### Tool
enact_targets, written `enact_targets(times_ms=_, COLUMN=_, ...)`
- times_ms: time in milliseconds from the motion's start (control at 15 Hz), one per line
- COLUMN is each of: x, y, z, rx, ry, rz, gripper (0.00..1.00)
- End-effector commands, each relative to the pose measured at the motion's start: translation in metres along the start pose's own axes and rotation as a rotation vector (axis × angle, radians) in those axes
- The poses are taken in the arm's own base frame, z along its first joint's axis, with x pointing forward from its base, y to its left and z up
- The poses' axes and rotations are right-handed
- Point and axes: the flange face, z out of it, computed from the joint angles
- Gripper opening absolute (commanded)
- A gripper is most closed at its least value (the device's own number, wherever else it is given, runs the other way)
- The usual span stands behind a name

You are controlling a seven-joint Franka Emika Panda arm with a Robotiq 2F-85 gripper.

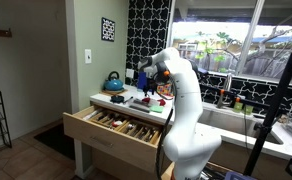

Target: Remove the transparent cutlery holder from the drawer, put it on the countertop and then put the green and white sponges inside it.

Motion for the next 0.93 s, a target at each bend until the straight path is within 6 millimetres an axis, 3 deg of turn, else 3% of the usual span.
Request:
enact_targets(times_ms=0, x=-0.026, y=0.028, z=0.008, rx=0.032, ry=0.006, rz=-0.02, gripper=1.0)
enact_targets(times_ms=267, x=-0.05, y=0.052, z=0.025, rx=0.075, ry=-0.008, rz=-0.051, gripper=1.0)
enact_targets(times_ms=667, x=-0.063, y=0.056, z=0.056, rx=0.176, ry=-0.017, rz=-0.058, gripper=1.0)
enact_targets(times_ms=800, x=-0.065, y=0.057, z=0.065, rx=0.195, ry=-0.033, rz=-0.062, gripper=0.91)
enact_targets(times_ms=867, x=-0.066, y=0.057, z=0.07, rx=0.197, ry=-0.047, rz=-0.065, gripper=0.71)
